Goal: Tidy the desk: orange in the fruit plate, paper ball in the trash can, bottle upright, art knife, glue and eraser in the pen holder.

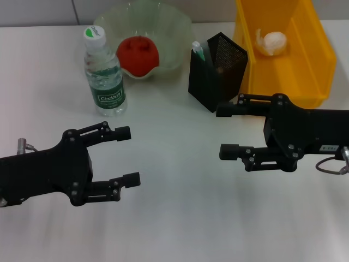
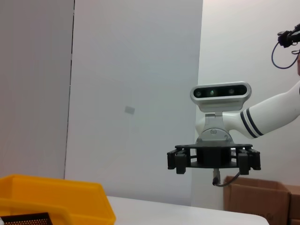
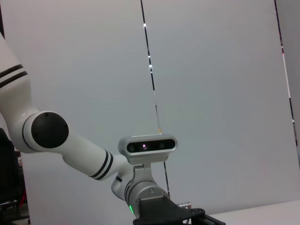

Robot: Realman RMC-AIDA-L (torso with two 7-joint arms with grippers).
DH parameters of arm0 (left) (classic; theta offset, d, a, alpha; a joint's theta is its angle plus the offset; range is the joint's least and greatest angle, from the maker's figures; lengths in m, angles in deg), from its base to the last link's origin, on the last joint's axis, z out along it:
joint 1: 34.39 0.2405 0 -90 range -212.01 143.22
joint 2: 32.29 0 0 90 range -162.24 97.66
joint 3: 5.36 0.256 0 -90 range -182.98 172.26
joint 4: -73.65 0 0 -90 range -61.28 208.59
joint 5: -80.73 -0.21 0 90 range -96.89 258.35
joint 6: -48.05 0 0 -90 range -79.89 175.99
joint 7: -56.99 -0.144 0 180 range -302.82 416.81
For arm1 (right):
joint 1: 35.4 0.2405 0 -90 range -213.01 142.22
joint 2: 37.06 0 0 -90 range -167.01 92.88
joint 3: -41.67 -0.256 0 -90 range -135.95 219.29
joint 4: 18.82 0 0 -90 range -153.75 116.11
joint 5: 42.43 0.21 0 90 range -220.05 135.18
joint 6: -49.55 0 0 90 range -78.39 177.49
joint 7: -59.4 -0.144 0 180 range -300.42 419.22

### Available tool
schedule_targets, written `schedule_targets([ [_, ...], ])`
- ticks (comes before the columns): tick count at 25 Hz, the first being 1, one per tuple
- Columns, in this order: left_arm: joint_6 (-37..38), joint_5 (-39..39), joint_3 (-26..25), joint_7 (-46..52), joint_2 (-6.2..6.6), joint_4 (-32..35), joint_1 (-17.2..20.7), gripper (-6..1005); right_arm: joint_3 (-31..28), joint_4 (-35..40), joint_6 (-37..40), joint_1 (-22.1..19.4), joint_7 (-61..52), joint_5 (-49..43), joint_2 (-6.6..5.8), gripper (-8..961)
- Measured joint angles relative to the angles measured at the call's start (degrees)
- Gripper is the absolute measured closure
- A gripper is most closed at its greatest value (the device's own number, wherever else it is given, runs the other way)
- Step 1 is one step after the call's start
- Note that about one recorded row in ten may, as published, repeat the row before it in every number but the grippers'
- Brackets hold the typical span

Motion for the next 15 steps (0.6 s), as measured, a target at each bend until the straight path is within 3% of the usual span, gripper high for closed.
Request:
schedule_targets([
  [10,0.0,-1.0,0.5,0.8,0.03,0.0,-1.6,172,0.5,-1.4,-1.6,-0.7,2.6,-2.6,0.05,221],
  [15,-3.7,-4.1,2.0,0.7,-0.19,-1.8,-3.1,172,0.6,-5.2,-5.8,-1.6,7.9,-4.8,0.52,222],
])
